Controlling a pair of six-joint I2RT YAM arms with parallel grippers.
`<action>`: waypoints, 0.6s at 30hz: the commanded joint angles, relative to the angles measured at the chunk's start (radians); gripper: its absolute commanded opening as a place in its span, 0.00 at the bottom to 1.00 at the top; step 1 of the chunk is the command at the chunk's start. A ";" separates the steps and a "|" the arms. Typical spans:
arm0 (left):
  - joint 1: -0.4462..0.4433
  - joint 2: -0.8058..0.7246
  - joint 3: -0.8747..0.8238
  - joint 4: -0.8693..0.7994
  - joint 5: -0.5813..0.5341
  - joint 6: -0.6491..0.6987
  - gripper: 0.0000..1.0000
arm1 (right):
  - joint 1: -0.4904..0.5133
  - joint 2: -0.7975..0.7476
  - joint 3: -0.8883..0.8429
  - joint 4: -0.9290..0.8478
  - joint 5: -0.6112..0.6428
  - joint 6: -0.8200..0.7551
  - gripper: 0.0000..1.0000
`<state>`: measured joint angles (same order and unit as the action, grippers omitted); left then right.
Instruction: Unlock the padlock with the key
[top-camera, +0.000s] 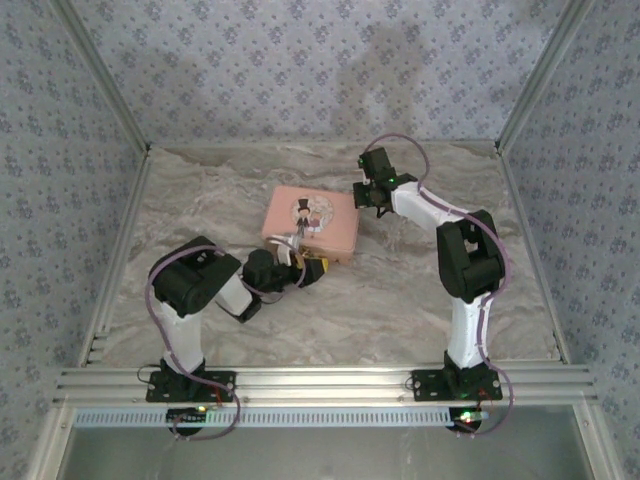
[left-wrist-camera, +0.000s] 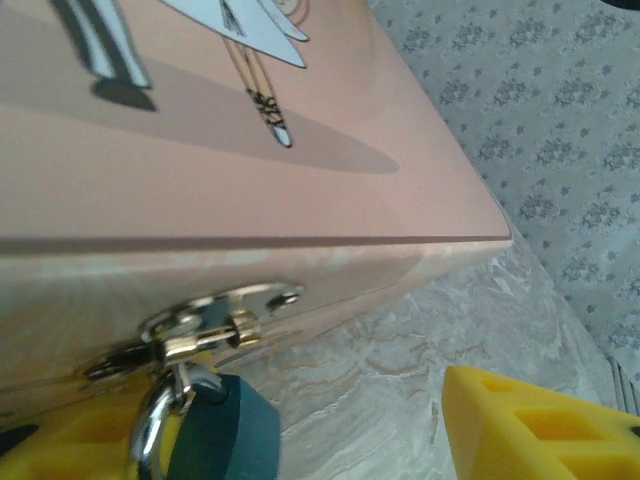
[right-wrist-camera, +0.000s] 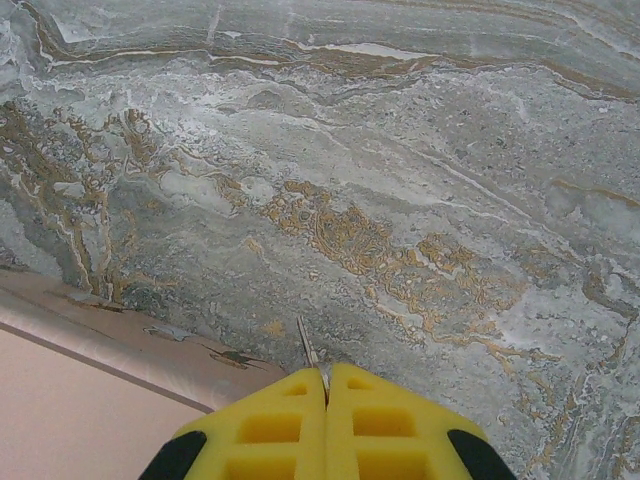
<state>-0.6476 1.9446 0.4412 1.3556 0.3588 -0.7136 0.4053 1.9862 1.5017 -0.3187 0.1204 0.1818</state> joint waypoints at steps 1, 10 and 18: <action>0.021 -0.034 -0.027 -0.001 0.014 -0.023 0.62 | 0.012 0.013 -0.004 -0.033 -0.002 -0.022 0.00; 0.059 -0.077 -0.033 -0.077 0.044 -0.032 0.52 | 0.017 0.005 -0.009 -0.031 -0.002 -0.024 0.00; 0.075 -0.076 -0.002 -0.157 0.105 -0.045 0.44 | 0.022 -0.001 -0.009 -0.030 -0.001 -0.025 0.00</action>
<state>-0.5774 1.8942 0.4225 1.2331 0.4183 -0.7528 0.4145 1.9862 1.5013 -0.3187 0.1211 0.1707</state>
